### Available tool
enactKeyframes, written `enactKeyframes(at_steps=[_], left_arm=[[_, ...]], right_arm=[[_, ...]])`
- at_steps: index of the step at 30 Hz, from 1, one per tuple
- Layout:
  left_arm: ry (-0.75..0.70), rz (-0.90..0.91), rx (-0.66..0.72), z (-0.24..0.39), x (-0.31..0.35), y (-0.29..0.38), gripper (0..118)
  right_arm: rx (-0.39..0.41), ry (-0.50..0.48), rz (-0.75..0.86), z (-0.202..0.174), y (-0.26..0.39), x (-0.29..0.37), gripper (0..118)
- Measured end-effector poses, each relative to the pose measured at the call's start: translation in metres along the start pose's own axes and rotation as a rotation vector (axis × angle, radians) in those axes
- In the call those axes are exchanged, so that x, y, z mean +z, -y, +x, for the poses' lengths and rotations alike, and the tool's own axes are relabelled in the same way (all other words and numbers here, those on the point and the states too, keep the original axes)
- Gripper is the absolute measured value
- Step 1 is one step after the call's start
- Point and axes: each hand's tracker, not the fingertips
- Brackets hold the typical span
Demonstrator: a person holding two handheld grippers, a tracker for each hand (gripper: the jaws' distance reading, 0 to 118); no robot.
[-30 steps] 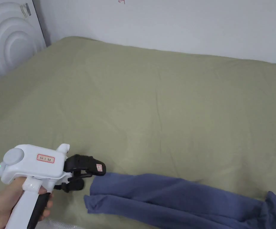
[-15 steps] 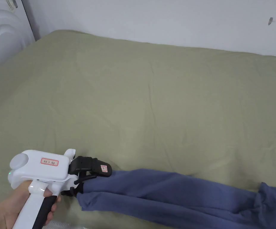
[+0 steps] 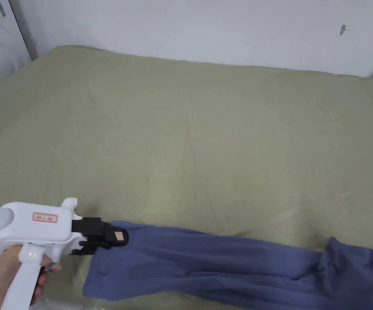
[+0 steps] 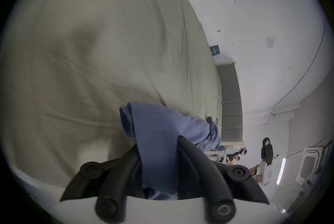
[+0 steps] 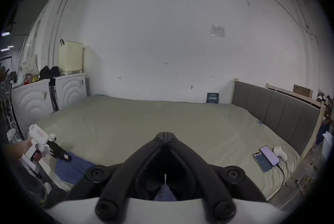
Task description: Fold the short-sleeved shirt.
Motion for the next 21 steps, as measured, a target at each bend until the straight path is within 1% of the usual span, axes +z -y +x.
enactKeyframes(at_steps=[6,10,14,18,21], left_arm=[[-0.079,0.098,-0.028,0.018,0.05,-0.007,11],[-0.1,0.125,-0.05,0.052,0.057,-0.001,11],[-0.147,0.065,-0.178,0.113,0.031,0.016,11],[-0.22,0.014,-0.288,0.172,-0.016,0.041,11],[-0.22,0.005,-0.319,0.205,-0.06,0.057,11]], right_arm=[[-0.012,-0.003,0.021,0.008,-0.004,0.007,0],[-0.029,-0.006,0.026,0.015,-0.002,0.012,0],[-0.051,-0.01,0.026,0.022,0.0,0.017,0],[-0.061,-0.01,0.024,0.03,0.005,0.024,0],[-0.062,-0.009,0.019,0.036,0.01,0.027,0]])
